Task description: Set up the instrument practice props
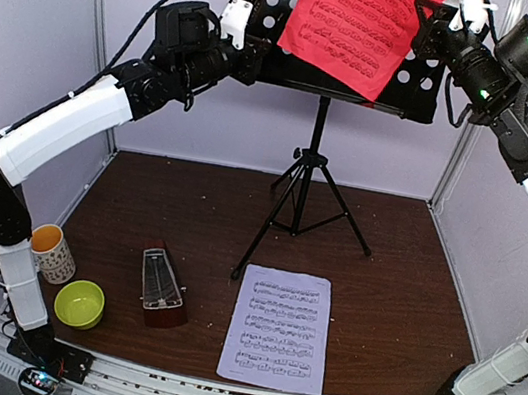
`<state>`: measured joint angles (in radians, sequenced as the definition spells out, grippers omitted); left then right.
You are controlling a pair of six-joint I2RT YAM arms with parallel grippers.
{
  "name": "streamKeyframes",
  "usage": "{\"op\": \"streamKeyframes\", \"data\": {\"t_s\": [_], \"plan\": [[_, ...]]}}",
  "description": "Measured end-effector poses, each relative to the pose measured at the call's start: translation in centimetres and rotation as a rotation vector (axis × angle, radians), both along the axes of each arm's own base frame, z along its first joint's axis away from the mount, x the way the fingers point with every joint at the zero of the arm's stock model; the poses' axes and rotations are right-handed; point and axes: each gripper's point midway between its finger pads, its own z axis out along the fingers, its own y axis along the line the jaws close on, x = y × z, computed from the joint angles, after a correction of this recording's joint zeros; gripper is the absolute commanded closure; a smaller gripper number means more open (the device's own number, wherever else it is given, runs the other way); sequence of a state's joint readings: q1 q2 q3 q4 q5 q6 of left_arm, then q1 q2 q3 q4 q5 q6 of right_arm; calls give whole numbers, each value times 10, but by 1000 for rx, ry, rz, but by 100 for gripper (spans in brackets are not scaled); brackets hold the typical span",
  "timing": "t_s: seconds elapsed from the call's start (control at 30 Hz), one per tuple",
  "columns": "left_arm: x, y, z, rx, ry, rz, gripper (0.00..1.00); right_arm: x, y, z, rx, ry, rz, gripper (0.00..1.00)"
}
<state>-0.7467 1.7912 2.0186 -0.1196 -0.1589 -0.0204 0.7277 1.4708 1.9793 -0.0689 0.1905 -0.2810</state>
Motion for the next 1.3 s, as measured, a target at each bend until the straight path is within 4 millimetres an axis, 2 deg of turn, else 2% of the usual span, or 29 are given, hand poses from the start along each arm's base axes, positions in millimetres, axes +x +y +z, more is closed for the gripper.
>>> {"op": "streamKeyframes", "data": {"t_s": [0.37, 0.6, 0.93, 1.3], "plan": [[-7, 0, 0, -43, -121, -19, 100, -1, -1, 2, 27, 5, 11, 100], [-9, -2, 1, -33, -175, -27, 100, -2, 5, 11, 47, -6, 15, 100], [-14, -5, 2, -14, -221, -50, 100, 1, 30, 18, 50, -6, 36, 100], [-16, -8, 1, -1, -247, -65, 100, 12, 60, 8, -57, -26, 38, 100]]}}
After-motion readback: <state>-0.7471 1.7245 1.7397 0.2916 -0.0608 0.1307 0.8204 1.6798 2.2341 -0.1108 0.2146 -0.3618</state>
